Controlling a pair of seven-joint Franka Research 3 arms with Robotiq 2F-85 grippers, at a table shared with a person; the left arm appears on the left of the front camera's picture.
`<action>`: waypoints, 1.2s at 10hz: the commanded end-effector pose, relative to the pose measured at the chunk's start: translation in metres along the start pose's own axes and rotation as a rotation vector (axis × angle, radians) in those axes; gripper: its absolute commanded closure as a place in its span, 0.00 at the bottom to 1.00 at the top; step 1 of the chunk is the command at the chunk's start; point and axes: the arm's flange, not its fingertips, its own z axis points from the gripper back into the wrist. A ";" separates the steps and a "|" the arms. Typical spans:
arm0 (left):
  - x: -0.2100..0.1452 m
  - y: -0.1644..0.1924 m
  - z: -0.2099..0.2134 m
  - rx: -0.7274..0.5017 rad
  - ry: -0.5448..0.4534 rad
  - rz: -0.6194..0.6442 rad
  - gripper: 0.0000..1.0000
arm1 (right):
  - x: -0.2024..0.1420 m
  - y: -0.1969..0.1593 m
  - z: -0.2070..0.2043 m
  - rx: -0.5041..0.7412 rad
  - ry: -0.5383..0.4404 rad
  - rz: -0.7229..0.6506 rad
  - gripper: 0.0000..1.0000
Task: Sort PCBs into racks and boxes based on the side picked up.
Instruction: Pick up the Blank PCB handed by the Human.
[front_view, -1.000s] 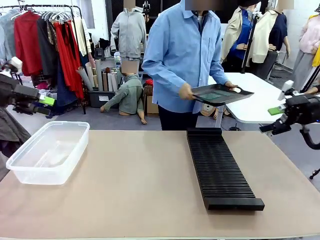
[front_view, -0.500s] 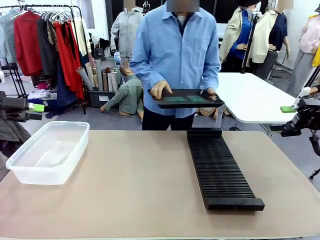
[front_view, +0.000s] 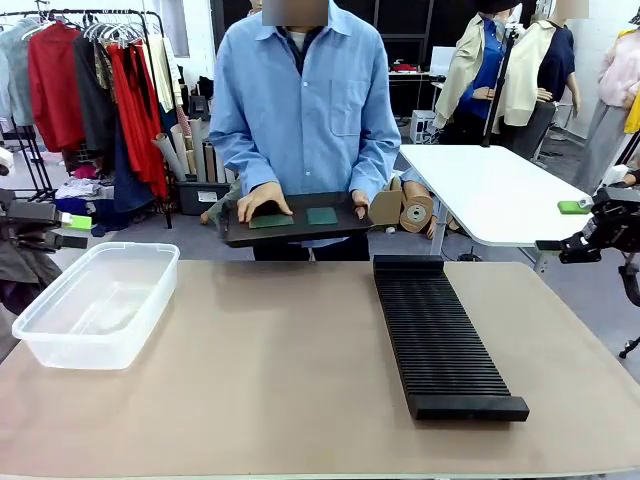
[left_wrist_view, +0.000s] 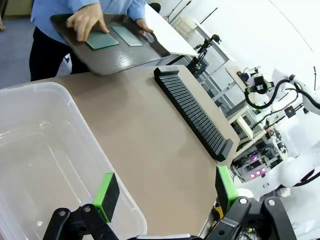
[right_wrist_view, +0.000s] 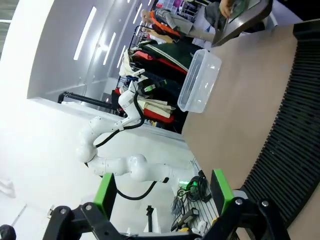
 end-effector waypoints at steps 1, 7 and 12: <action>0.005 -0.004 0.000 -0.045 0.002 0.030 0.00 | -0.003 0.005 -0.010 -0.050 -0.080 -0.008 0.00; -0.003 -0.007 0.014 -0.029 0.069 0.038 0.00 | -0.011 0.009 -0.016 -0.137 -0.191 0.082 0.00; -0.005 -0.002 0.008 -0.013 0.063 0.035 0.00 | -0.008 0.006 -0.006 -0.138 -0.148 0.039 0.00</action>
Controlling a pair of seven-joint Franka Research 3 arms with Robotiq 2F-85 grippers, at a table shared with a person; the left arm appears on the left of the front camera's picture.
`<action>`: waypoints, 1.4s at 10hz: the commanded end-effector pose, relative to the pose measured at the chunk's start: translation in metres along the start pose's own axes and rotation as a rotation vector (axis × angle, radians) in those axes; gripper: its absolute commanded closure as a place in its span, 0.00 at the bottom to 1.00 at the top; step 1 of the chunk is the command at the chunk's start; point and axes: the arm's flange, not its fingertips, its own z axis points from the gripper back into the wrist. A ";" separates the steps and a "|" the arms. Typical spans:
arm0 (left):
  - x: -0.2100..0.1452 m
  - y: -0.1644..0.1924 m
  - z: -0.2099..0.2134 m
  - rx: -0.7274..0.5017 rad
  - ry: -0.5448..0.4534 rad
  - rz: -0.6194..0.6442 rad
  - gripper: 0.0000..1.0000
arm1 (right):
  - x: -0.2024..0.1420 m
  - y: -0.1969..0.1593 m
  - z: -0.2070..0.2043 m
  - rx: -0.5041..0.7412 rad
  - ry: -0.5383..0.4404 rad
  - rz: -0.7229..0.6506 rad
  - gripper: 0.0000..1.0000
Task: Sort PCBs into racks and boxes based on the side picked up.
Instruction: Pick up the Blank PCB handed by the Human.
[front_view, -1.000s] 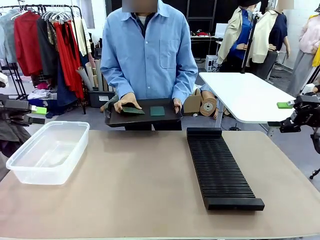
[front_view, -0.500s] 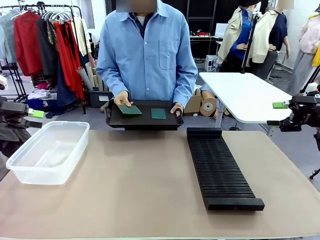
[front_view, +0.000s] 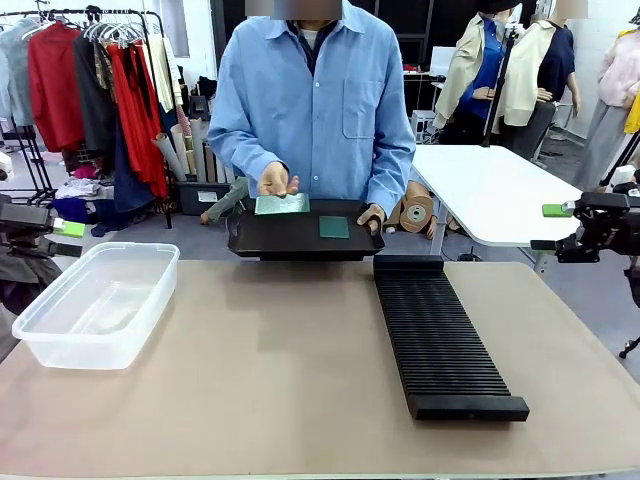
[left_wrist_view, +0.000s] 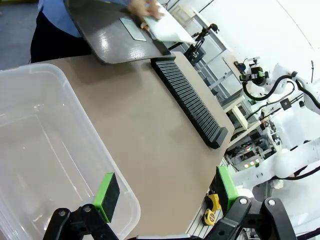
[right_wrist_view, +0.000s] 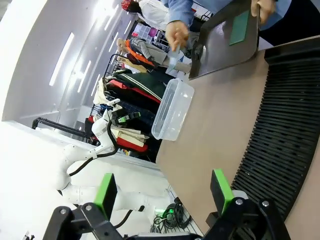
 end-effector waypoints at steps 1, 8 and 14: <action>0.001 -0.001 0.000 -0.001 -0.004 -0.001 0.00 | 0.003 0.003 0.003 -0.006 0.010 -0.009 0.00; 0.001 -0.001 0.000 -0.001 -0.004 -0.001 0.00 | 0.003 0.003 0.003 -0.006 0.010 -0.009 0.00; 0.001 -0.001 0.000 -0.001 -0.004 -0.001 0.00 | 0.008 0.002 -0.016 0.044 0.013 -0.011 0.00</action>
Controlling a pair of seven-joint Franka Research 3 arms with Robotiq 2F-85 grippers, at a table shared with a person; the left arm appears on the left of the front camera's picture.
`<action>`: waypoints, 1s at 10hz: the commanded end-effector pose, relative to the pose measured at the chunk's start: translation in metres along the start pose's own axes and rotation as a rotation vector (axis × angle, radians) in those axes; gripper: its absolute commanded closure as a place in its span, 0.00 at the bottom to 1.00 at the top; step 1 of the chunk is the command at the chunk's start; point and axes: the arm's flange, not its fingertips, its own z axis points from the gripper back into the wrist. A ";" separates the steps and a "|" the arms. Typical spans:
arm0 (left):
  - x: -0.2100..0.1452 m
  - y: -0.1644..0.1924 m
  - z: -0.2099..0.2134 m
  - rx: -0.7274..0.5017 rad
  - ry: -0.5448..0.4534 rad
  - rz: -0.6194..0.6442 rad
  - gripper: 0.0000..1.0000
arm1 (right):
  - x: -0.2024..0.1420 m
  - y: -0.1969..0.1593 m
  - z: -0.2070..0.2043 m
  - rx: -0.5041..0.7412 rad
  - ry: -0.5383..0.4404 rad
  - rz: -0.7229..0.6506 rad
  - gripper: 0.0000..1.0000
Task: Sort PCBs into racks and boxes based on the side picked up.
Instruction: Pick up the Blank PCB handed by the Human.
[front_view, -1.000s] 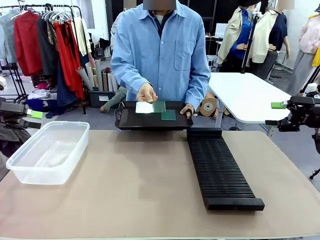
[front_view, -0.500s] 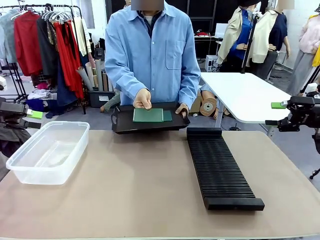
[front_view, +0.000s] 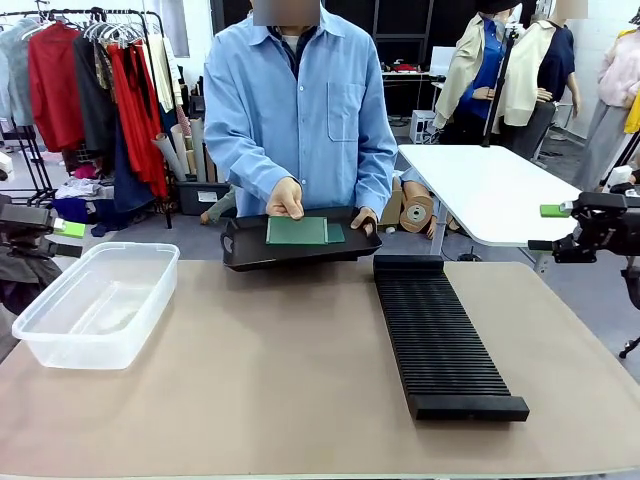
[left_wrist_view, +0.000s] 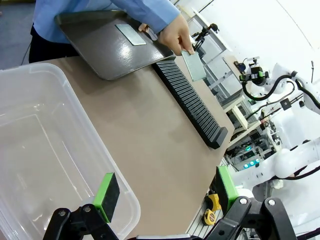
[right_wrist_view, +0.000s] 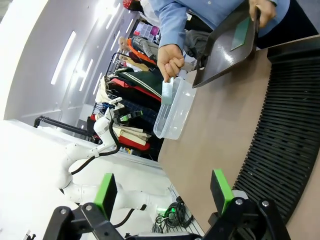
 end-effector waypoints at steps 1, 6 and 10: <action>0.001 -0.001 0.000 -0.001 -0.004 -0.001 0.00 | 0.013 0.004 -0.019 0.039 -0.009 -0.008 0.00; 0.001 -0.001 0.000 -0.001 -0.004 -0.001 0.00 | 0.041 0.023 -0.105 0.020 0.090 0.017 0.00; 0.001 -0.001 0.000 -0.001 -0.004 -0.001 0.00 | 0.040 0.026 -0.166 0.007 0.221 0.025 0.00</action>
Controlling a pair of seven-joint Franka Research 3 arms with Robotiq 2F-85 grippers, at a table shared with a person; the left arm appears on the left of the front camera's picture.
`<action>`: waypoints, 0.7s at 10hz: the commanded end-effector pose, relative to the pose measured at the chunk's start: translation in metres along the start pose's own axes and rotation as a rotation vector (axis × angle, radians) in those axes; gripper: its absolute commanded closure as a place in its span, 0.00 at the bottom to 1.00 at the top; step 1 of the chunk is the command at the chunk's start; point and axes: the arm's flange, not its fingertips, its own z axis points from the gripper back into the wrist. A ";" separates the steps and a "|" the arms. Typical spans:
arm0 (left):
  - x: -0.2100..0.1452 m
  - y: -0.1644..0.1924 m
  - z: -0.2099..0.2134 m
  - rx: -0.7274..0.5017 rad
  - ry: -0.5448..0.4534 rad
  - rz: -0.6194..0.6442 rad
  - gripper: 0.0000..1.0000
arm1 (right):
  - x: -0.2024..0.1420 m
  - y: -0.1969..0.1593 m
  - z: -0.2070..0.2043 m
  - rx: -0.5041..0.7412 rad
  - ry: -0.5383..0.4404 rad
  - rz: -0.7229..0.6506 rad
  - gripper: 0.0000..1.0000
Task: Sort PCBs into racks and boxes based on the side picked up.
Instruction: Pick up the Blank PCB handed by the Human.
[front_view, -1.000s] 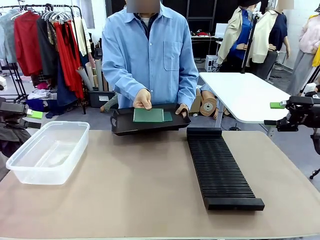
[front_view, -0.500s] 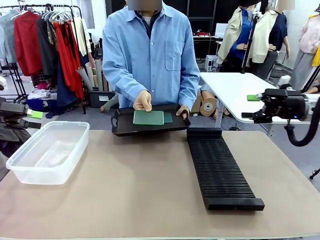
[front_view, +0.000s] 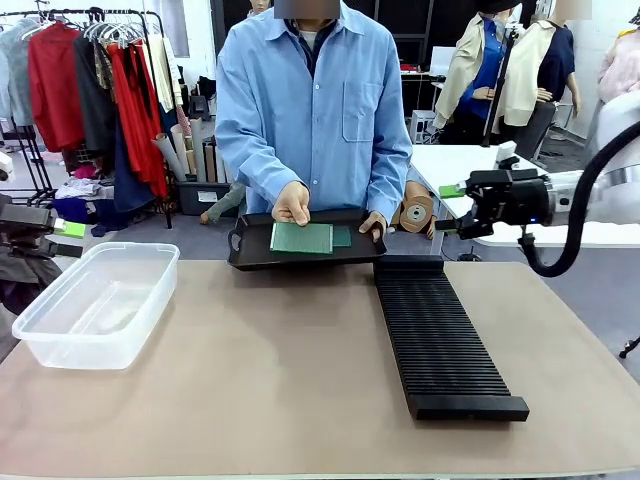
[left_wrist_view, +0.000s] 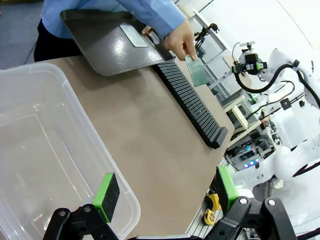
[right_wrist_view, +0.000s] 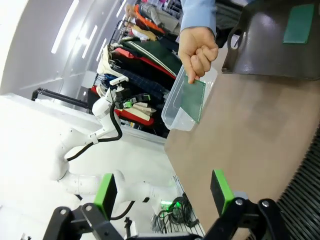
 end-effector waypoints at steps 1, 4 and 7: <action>0.001 -0.001 0.000 -0.001 -0.006 -0.001 0.00 | 0.007 -0.006 -0.018 -0.020 0.046 -0.019 0.00; 0.001 -0.001 0.000 -0.001 -0.006 -0.001 0.00 | 0.012 -0.027 -0.052 -0.013 0.066 -0.007 0.00; 0.001 -0.001 0.000 -0.001 -0.006 -0.001 0.00 | 0.004 -0.044 -0.082 0.030 -0.008 0.007 0.00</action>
